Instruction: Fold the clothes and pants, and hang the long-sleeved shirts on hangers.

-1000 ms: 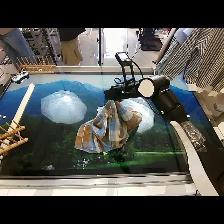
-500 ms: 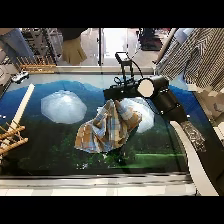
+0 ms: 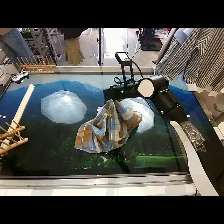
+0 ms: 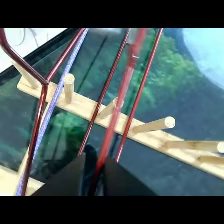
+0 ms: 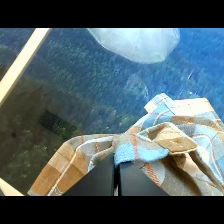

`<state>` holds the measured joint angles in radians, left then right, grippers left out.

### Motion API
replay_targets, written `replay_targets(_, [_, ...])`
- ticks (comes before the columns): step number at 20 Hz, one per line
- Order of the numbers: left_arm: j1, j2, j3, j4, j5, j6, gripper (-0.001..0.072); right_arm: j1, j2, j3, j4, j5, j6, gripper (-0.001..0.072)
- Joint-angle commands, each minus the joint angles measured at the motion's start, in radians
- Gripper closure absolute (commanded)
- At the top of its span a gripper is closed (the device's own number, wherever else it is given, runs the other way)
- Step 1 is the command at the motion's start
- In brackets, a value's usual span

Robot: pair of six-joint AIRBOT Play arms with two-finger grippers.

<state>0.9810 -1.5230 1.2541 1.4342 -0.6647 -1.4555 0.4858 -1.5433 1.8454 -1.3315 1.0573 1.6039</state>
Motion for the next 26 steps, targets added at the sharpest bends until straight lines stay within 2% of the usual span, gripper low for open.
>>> replay_targets(1, [0.000, -0.002, 0.001, -0.007, 0.006, -0.003, 0.0647, 0.001, -0.001, 0.000, -0.001, 0.001, 0.001, 0.0673])
replay_targets(4, [-0.001, 0.019, 0.002, -0.007, 0.006, -0.003, 0.0648, 0.001, -0.001, 0.000, 0.003, 0.002, 0.003, 0.0673])
replay_targets(5, [-0.001, 0.036, 0.008, -0.007, 0.006, -0.002, 0.0694, 0.001, -0.001, 0.000, 0.010, 0.002, 0.003, 0.0673])
replay_targets(6, [-0.001, 0.055, 0.019, -0.024, 0.007, 0.003, 0.0694, 0.001, -0.001, 0.000, 0.018, 0.002, 0.003, 0.0673])
replay_targets(8, [-0.001, 0.108, 0.058, -0.173, 0.006, 0.085, 0.0694, 0.001, 0.000, 0.000, 0.025, 0.002, 0.003, 0.0673])
replay_targets(9, [-0.001, 0.140, 0.081, -0.301, 0.006, 0.153, 0.0694, 0.001, 0.000, 0.000, 0.026, 0.002, 0.003, 0.0673])
replay_targets(11, [-0.010, 0.222, 0.121, -0.696, -0.002, 0.370, 0.0694, 0.001, 0.000, 0.000, 0.025, 0.003, 0.003, 0.0673])
replay_targets(12, [-0.026, 0.257, 0.134, -0.943, -0.060, 0.566, 0.0694, 0.001, 0.002, 0.000, 0.012, 0.002, 0.003, 0.0673])
replay_targets(13, [-0.048, 0.273, 0.144, -1.178, -0.186, 0.780, 0.0695, 0.001, 0.004, 0.000, -0.019, 0.000, 0.003, 0.0673])
replay_targets(14, [-0.082, 0.271, 0.145, -1.393, -0.386, 0.978, 0.0695, 0.001, 0.009, 0.000, -0.062, -0.003, 0.003, 0.0673])
replay_targets(15, [-0.137, 0.257, 0.145, -1.479, -0.577, 1.098, 0.0696, -0.001, 0.018, 0.000, -0.108, -0.005, 0.004, 0.0674])
replay_targets(17, [-0.272, 0.219, 0.144, -1.372, -0.758, 1.126, 0.0695, -0.019, 0.040, 0.001, -0.179, -0.008, 0.003, 0.0674])
replay_targets(19, [-0.426, 0.161, 0.143, -1.207, -0.848, 1.134, 0.0695, -0.047, 0.060, 0.002, -0.202, -0.007, -0.008, 0.0674])
replay_targets(20, [-0.498, 0.126, 0.143, -1.182, -0.895, 1.135, 0.0695, -0.061, 0.067, 0.002, -0.202, -0.007, -0.034, 0.0674])
replay_targets(23, [-0.657, 0.021, 0.143, -1.221, -0.990, 1.134, 0.0695, -0.068, 0.074, 0.002, -0.201, 0.006, -0.172, 0.0674])
replay_targets(26, [-0.741, -0.054, 0.143, -1.326, -0.997, 1.135, 0.0695, -0.065, 0.074, 0.002, -0.193, 0.037, -0.231, 0.0674])
